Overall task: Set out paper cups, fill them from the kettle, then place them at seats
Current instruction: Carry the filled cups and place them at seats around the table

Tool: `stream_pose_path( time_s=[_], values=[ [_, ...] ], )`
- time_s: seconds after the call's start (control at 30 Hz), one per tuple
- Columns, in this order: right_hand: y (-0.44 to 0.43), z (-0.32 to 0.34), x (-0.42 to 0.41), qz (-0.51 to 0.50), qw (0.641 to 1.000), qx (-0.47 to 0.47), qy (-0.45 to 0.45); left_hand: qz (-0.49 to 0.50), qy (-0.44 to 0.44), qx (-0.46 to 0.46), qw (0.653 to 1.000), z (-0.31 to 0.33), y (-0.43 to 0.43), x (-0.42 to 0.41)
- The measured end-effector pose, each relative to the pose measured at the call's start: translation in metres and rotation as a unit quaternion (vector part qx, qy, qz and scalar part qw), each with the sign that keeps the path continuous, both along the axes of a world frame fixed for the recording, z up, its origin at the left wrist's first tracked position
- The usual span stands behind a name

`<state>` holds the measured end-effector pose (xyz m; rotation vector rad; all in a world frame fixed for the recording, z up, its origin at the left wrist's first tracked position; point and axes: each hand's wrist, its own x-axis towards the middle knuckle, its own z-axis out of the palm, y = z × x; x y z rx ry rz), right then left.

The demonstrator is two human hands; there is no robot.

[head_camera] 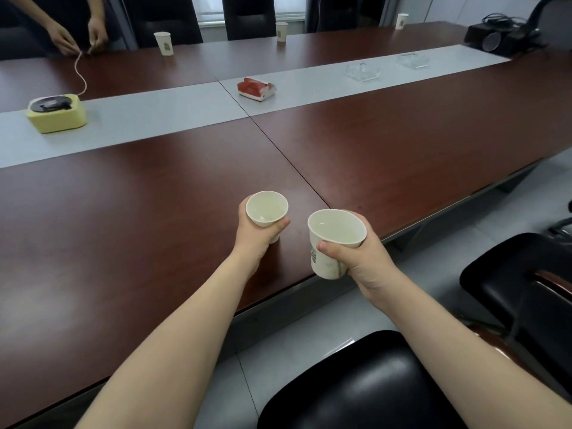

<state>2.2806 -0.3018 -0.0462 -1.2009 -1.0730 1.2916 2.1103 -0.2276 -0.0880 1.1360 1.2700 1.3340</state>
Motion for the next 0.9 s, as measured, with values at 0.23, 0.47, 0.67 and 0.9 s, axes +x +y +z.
stream_pose_path(
  time_s=[0.23, 0.47, 0.67, 0.9],
  values=[
    [-0.009, -0.004, -0.002, -0.006, 1.0, -0.013, 0.008, -0.014, 0.039, -0.034, 0.999, -0.003, -0.003, -0.008],
    [-0.034, 0.02, -0.004, 0.0, 0.999, -0.029, 0.015, 0.071, 0.061, -0.115, 0.989, 0.036, -0.056, -0.028],
    [-0.067, 0.075, -0.008, 0.023, 1.0, -0.014, 0.006, 0.087, 0.078, -0.084, 0.99, 0.118, -0.106, -0.036],
    [-0.122, 0.142, 0.002, 0.022, 0.999, 0.033, 0.013, -0.131, -0.011, -0.172, 0.976, 0.212, -0.175, 0.012]
  ],
)
